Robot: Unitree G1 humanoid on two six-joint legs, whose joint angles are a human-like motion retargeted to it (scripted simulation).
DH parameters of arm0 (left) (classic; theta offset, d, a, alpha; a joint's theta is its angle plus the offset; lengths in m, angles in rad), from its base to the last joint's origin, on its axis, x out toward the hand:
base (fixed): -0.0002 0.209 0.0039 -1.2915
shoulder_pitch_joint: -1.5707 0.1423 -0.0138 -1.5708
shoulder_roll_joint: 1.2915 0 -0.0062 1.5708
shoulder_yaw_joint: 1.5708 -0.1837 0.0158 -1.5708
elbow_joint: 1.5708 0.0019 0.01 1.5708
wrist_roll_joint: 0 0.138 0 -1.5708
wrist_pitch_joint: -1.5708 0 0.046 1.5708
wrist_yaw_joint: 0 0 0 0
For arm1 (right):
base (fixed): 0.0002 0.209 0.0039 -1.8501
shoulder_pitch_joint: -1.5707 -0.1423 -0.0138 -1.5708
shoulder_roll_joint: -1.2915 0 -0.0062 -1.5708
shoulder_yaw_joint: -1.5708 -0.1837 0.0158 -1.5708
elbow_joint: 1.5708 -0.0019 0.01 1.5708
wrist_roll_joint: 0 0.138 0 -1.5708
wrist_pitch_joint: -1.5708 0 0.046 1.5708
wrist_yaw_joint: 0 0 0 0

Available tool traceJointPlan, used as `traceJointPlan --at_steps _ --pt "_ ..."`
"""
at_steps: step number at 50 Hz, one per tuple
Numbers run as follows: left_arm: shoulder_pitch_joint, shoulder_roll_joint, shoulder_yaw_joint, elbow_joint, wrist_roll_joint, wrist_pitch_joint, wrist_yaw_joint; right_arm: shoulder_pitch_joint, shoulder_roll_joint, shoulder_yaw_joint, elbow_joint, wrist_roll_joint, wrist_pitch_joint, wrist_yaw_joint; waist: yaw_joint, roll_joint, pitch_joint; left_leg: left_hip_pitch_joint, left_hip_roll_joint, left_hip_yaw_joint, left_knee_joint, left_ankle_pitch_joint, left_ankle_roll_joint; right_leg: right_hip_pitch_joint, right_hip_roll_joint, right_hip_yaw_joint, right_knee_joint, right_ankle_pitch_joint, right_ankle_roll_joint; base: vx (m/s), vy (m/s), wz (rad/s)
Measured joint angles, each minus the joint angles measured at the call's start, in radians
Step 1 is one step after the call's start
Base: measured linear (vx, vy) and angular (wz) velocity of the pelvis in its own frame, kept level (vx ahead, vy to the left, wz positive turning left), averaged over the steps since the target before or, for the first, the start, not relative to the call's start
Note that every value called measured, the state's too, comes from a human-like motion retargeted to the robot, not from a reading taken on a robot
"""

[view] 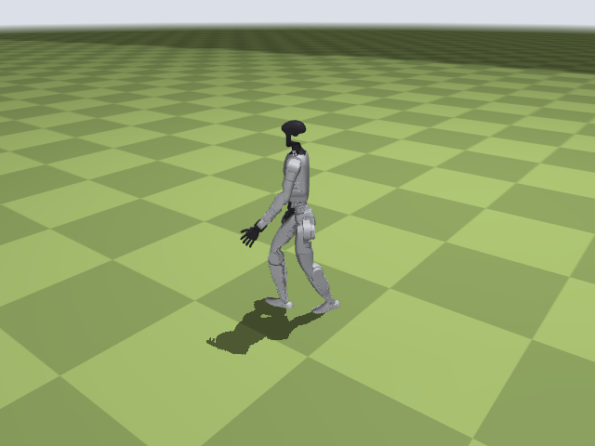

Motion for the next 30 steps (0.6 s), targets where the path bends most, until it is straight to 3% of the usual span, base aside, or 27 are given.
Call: traceJointPlan --at_steps 3,6,8,10,12,15,17,20,22,27,30 --pt "0.041 -0.068 -0.028 -0.029 0.035 -0.004 -0.050 0.016 -0.004 -0.027 0.011 0.017 -0.006 -0.004 -0.009 0.019 -0.027 0.014 0.010 0.006 0.070 -0.032 0.005 0.022 0.007 0.007 0.036 -0.012 -0.029 0.39 0.01 -1.17" --pt "0.108 -0.136 -0.074 -0.019 0.079 0.000 -0.118 0.035 -0.015 -0.060 0.005 0.049 -0.017 -0.013 -0.014 0.062 -0.030 -0.005 0.072 -0.022 0.268 -0.031 -0.029 0.081 0.084 0.037 0.048 -0.030 -0.049 0.39 -0.03 -1.49" --pt "0.154 -0.174 -0.107 0.013 0.111 0.003 -0.166 0.053 -0.029 -0.084 -0.019 0.076 -0.025 -0.023 0.010 0.144 -0.011 -0.079 0.206 -0.074 0.552 -0.042 -0.084 0.159 0.225 0.023 -0.018 -0.011 -0.072 0.33 -0.07 -2.18" --pt "0.195 -0.194 -0.134 0.049 0.140 0.012 -0.200 0.059 -0.038 -0.101 -0.050 0.096 -0.034 -0.031 0.024 0.197 0.003 -0.149 0.312 -0.111 0.809 0.030 -0.127 0.193 0.333 0.035 -0.045 0.000 -0.094 0.28 -0.03 -2.47" --pt "0.222 -0.209 -0.153 0.089 0.171 0.020 -0.219 0.066 -0.058 -0.117 -0.106 0.105 -0.038 -0.039 0.077 0.297 0.007 -0.259 0.468 -0.191 1.057 0.097 -0.169 0.252 0.524 0.047 -0.201 0.078 -0.121 0.26 0.02 -2.94" --pt "0.254 -0.216 -0.156 0.137 0.193 0.036 -0.219 0.063 -0.085 -0.131 -0.192 0.101 -0.045 -0.065 0.112 0.316 0.007 -0.384 0.524 -0.276 1.231 0.088 -0.129 0.289 0.636 0.152 -0.253 0.110 -0.121 0.28 0.07 -2.67" --pt "0.286 -0.221 -0.144 0.160 0.189 0.043 -0.207 0.061 -0.095 -0.134 -0.240 0.096 -0.054 -0.086 0.131 0.313 0.013 -0.451 0.531 -0.335 1.261 0.010 -0.073 0.293 0.683 0.227 -0.209 0.101 -0.109 0.28 0.09 -2.54" --pt "0.304 -0.225 -0.107 0.200 0.161 0.050 -0.191 0.052 -0.122 -0.144 -0.331 0.089 -0.055 -0.106 0.147 0.275 0.016 -0.547 0.437 -0.431 1.163 -0.091 0.004 0.342 0.714 0.385 -0.217 0.101 -0.078 0.31 0.09 -2.37" --pt "0.319 -0.228 -0.080 0.222 0.146 0.049 -0.183 0.045 -0.129 -0.140 -0.372 0.085 -0.058 -0.109 0.150 0.253 0.025 -0.584 0.328 -0.527 1.043 -0.133 0.016 0.367 0.725 0.484 -0.189 0.084 -0.062 0.31 0.06 -2.37" --pt "0.331 -0.221 -0.025 0.253 0.116 0.038 -0.160 0.013 -0.127 -0.120 -0.407 0.069 -0.055 -0.085 0.124 0.197 0.022 -0.628 0.027 -0.814 0.677 -0.083 -0.033 0.381 0.716 0.717 -0.123 0.031 -0.044 0.30 0.02 -1.97" --pt "0.337 -0.210 -0.005 0.251 0.102 0.025 -0.140 0.015 -0.113 -0.112 -0.388 0.055 -0.048 -0.079 0.112 0.191 0.011 -0.649 -0.091 -0.946 0.590 -0.028 -0.069 0.360 0.744 0.808 -0.057 -0.002 -0.045 0.23 0.04 -1.20"
